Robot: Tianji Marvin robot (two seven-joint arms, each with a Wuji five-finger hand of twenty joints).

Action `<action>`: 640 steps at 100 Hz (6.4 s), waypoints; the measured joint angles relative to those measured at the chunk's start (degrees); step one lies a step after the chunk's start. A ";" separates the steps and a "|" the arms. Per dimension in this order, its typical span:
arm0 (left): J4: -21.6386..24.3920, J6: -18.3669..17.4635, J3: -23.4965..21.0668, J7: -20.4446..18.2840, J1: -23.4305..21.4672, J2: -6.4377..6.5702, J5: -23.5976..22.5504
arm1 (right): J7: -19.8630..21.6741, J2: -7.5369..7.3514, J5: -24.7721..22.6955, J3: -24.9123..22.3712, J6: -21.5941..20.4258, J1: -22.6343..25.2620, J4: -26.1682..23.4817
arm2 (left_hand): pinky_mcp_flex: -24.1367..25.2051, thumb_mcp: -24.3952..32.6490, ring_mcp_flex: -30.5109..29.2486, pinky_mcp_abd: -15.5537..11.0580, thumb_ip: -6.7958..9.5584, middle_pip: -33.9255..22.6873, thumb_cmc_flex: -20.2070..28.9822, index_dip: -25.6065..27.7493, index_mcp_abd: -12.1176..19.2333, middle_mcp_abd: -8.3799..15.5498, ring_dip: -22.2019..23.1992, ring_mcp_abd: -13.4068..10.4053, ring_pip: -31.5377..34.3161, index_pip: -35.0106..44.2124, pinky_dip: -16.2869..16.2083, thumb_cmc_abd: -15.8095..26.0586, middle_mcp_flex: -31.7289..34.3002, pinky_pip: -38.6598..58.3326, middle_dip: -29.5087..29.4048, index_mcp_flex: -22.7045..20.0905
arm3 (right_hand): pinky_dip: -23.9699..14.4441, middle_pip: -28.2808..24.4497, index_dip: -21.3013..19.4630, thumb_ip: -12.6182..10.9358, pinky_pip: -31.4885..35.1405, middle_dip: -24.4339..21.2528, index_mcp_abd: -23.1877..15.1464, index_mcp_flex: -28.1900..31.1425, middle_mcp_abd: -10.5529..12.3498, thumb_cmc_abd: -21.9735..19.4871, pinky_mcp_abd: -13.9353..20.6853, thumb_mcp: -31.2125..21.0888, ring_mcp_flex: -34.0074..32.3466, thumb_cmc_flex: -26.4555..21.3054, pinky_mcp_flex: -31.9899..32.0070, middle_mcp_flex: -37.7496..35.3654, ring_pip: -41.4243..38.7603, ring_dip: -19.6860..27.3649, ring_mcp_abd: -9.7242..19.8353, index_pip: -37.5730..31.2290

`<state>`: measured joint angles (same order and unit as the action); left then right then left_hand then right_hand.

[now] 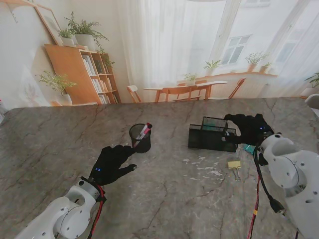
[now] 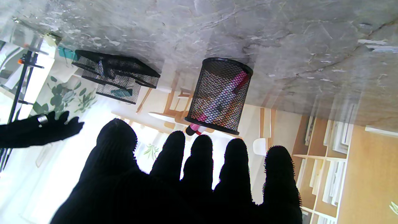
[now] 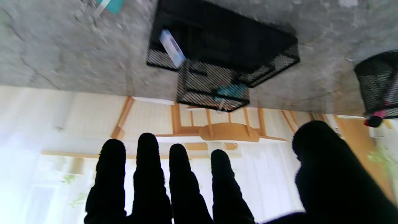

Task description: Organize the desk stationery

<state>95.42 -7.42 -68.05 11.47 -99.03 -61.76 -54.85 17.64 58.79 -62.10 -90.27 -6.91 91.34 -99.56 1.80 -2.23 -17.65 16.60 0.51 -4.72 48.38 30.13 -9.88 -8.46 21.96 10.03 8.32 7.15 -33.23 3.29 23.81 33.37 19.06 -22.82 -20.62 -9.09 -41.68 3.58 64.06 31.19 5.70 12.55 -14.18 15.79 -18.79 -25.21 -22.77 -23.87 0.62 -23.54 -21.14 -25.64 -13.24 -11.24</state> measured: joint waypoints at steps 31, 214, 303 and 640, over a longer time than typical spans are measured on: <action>0.09 -0.25 0.24 1.00 -0.21 -0.16 0.48 | -4.42 0.06 -6.60 1.57 12.77 7.40 -0.85 | 0.00 0.00 0.00 0.00 0.00 0.00 0.00 0.00 -0.03 0.00 0.00 0.00 0.00 0.00 0.00 0.00 0.00 0.00 0.00 -0.01 | -6.14 -8.62 -6.79 0.00 11.67 12.84 18.94 5.83 -10.69 2.67 -4.29 -1.32 -2.49 -3.17 -6.01 -3.85 -19.05 -4.67 -6.18 -2.96; 2.03 -0.74 -1.22 4.12 -3.03 -0.56 -0.23 | -11.15 1.20 -2.64 25.99 42.61 -4.92 16.80 | 0.00 0.00 -0.01 0.00 0.00 0.00 0.00 0.05 -0.40 0.00 0.00 0.00 0.00 0.04 0.00 0.00 0.00 0.00 0.00 -0.57 | 6.58 -36.74 1.23 13.90 18.34 1.85 21.21 20.21 -8.04 3.82 -4.85 -2.12 -40.55 -10.20 -53.91 -30.38 -27.93 4.30 -3.12 -33.84; 2.39 -0.72 -1.03 3.18 -2.88 -0.54 -0.11 | -14.72 1.65 0.78 19.77 39.99 0.25 14.00 | 0.00 0.00 -0.01 0.00 0.00 0.00 0.00 0.05 -0.40 0.00 0.00 0.00 0.00 0.04 0.00 0.00 0.00 0.00 0.00 -0.57 | 13.55 -24.63 9.12 16.25 18.14 1.35 18.14 22.13 -15.28 21.19 -1.12 -29.44 -43.63 -21.23 -58.85 -31.53 -26.14 3.96 -1.60 -37.14; 3.07 -1.01 -0.58 3.01 -2.93 -0.55 0.12 | -9.13 0.79 -4.42 13.51 26.95 5.02 10.46 | 0.00 -0.03 -0.98 -0.02 0.01 0.00 0.54 0.46 -0.46 0.00 0.00 0.00 0.00 0.61 0.00 1.21 0.51 0.00 0.00 -2.27 | -6.22 -31.15 -15.77 1.59 13.73 6.94 8.17 15.39 -2.42 14.24 1.74 -18.51 -21.11 -10.18 -31.78 -18.32 -25.43 -0.94 -1.26 -17.52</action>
<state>98.49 -8.44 -68.63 14.48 -101.96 -62.31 -54.73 8.51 59.58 -66.52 -76.76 20.04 96.36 -89.10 1.80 -2.26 -18.63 16.58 0.51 -4.72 48.91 30.59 -10.34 -8.46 21.96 10.03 8.32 7.76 -33.23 4.50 24.32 33.37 19.06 -25.10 -26.84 -40.24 -57.44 5.16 77.79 38.13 13.87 27.94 -16.60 30.03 -17.04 -43.72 -43.88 -34.04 -31.16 -41.85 -46.57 -26.58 -14.50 -28.76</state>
